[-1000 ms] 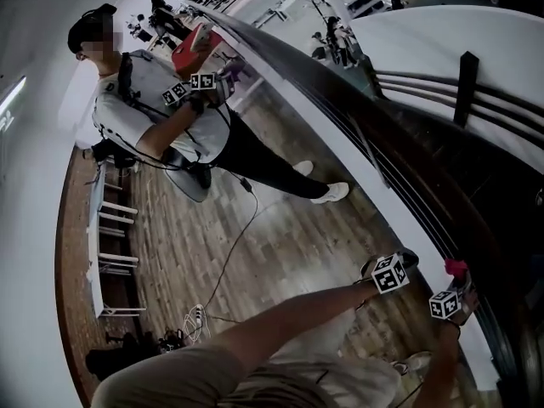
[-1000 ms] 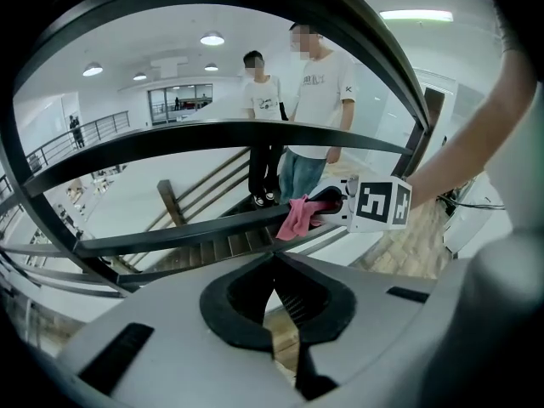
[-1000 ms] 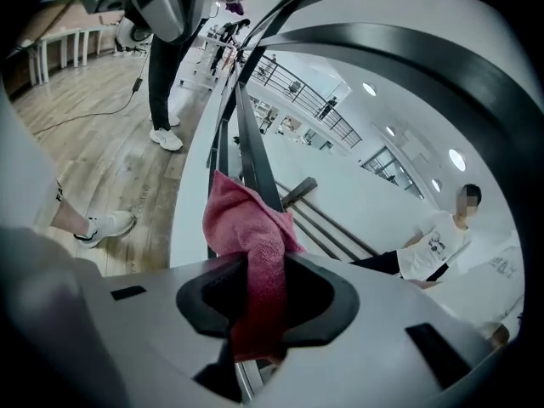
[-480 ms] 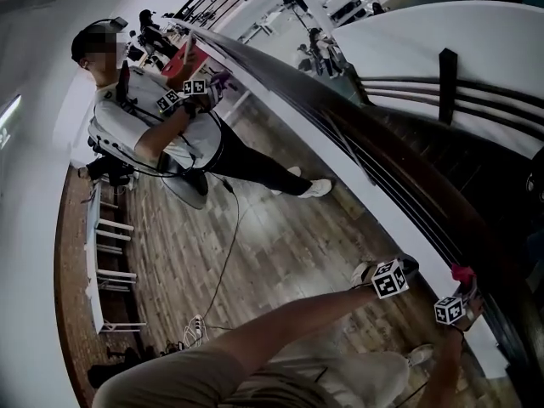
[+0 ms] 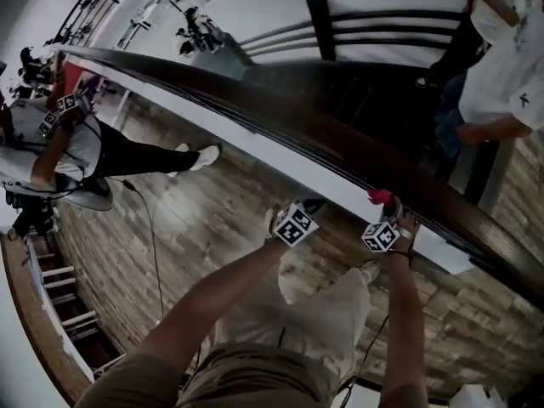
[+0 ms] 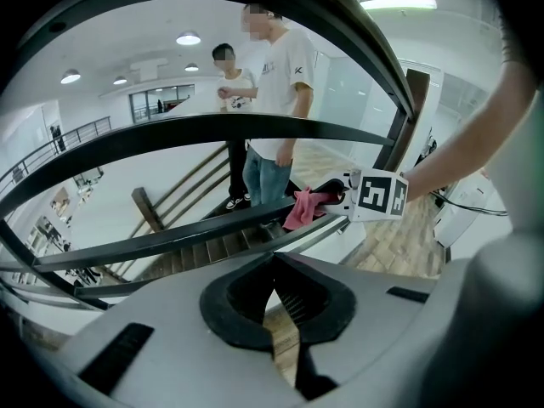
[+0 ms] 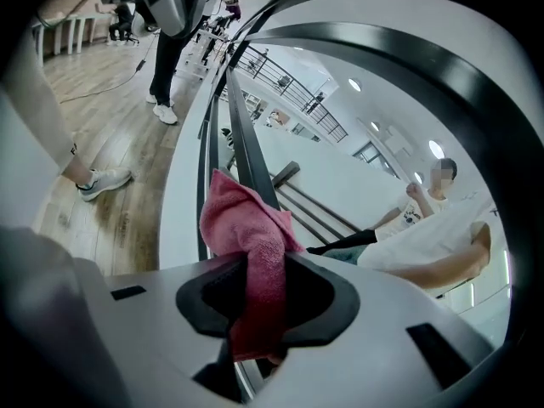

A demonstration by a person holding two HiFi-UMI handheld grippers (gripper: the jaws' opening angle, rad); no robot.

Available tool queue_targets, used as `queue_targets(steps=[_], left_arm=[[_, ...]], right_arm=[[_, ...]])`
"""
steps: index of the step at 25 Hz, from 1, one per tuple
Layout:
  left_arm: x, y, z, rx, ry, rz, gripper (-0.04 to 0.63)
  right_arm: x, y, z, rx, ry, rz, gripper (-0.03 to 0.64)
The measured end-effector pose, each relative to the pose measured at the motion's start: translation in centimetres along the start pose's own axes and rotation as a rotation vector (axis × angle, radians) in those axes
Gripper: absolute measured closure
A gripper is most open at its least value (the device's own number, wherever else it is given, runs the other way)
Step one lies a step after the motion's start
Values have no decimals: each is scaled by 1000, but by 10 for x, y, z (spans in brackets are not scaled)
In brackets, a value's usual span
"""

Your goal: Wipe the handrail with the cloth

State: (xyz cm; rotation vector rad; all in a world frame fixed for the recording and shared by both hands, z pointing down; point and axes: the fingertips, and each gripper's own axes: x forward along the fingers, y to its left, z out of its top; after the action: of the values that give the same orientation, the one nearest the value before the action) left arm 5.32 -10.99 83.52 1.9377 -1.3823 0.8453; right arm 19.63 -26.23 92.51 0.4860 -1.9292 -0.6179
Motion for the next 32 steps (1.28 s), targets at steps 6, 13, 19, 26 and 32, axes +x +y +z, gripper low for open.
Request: queue_targets(steps=[6, 13, 19, 26, 32], left_arm=[[59, -93, 52, -40, -9, -27, 580], [111, -199, 91, -2, 9, -155, 580], [160, -273, 129, 92, 39, -233, 580], [168, -308, 151, 113, 16, -262, 580], [154, -286, 138, 118, 18, -232, 580]], right_arm=[[-32, -45, -109, -8, 28, 29, 505], [-62, -76, -222, -38, 102, 44, 502], [-86, -101, -335, 26, 207, 3, 500], [-114, -126, -439, 39, 371, -10, 500], [-137, -145, -501, 237, 535, -69, 508]])
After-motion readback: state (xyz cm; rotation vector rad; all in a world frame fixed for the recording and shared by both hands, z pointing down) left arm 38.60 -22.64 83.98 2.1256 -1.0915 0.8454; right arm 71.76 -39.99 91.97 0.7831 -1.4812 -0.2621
